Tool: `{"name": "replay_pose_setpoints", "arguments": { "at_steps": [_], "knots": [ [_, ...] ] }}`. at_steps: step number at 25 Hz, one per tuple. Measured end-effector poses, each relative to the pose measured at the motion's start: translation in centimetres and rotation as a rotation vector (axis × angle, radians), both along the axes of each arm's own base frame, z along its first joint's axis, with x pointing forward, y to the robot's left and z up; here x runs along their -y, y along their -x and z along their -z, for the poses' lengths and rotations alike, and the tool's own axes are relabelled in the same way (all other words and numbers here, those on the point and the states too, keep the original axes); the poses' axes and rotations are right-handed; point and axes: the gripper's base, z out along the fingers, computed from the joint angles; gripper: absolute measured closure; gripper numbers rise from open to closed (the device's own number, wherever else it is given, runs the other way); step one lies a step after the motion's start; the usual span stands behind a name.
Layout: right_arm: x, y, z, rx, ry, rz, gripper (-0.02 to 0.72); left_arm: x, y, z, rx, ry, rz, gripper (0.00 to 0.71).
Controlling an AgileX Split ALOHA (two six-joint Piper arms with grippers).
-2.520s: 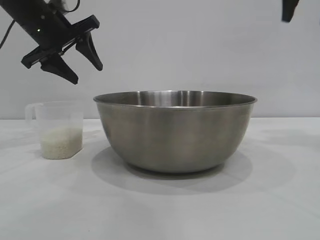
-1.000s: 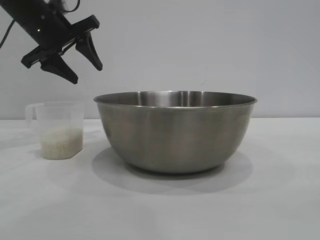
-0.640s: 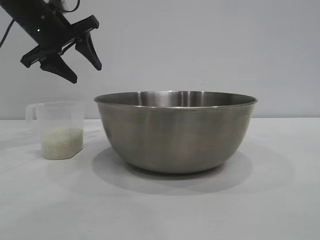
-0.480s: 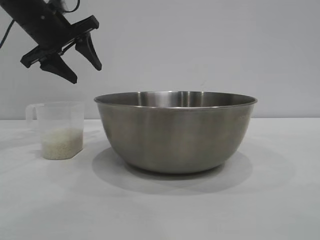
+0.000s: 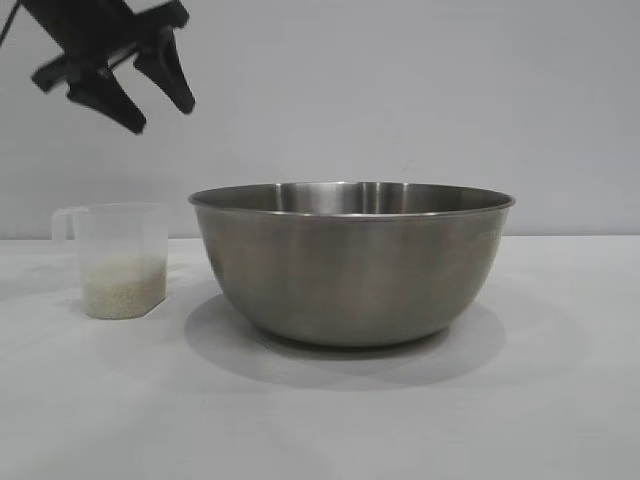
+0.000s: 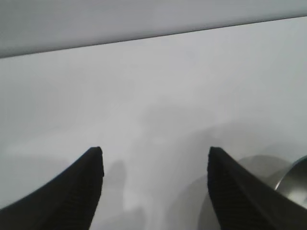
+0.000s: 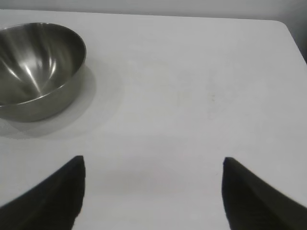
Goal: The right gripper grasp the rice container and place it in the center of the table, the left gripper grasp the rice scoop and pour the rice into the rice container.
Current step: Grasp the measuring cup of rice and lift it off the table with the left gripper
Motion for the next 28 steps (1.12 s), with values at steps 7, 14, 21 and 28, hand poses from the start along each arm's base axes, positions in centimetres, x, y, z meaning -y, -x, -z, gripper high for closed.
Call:
{"name": "replay_pose_setpoints", "arguments": {
  "at_steps": [7,14,21,28],
  "knots": [
    [0.0,0.0,0.0,0.0,0.0,0.0,0.178,-0.9,3.6,-2.3,-0.176,-0.031,-0.063,0.319],
    [0.0,0.0,0.0,0.0,-0.001,0.001,0.178,-1.5,6.9,-3.2,-0.298,-0.066,-0.078,0.319],
    [0.0,0.0,0.0,0.0,-0.001,0.001,0.178,-2.7,11.1,-3.2,-0.3,-0.135,-0.099,0.294],
    [0.0,0.0,0.0,0.0,-0.001,0.001,0.178,-3.5,15.0,-1.1,-0.202,-0.134,-0.131,0.294]
  ]
}}
